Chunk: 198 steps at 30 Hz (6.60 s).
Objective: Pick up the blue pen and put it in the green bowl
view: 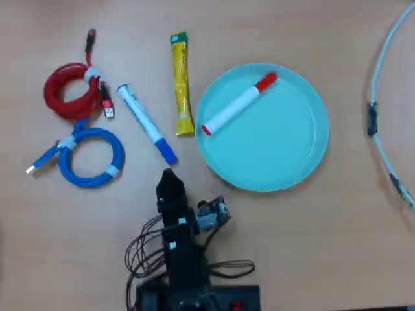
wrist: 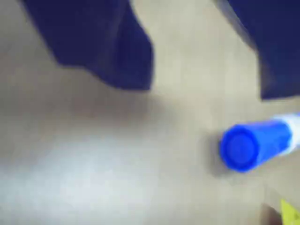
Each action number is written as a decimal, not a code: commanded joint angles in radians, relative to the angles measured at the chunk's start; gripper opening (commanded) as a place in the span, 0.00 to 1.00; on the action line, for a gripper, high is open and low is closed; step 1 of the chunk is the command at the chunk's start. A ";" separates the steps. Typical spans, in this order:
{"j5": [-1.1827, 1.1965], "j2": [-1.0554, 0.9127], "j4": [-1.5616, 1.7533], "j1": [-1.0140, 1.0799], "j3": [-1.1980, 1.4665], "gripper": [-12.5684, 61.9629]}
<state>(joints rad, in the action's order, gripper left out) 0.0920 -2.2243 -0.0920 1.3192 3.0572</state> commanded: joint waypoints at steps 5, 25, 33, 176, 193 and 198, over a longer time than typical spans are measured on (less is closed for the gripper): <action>0.262 0.264 -1.092 -0.091 -1.029 0.47; 0.563 0.362 -1.178 -0.155 -1.367 0.47; 0.676 0.448 -1.173 -0.178 -1.463 0.47; 0.663 0.904 -1.382 -0.206 -1.983 0.07; 0.555 0.727 -1.503 -0.086 -1.967 0.07; 0.541 0.727 -1.509 0.049 -1.956 0.07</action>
<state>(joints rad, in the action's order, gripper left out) 0.6611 -1.4343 -1.5723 1.3284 1.1766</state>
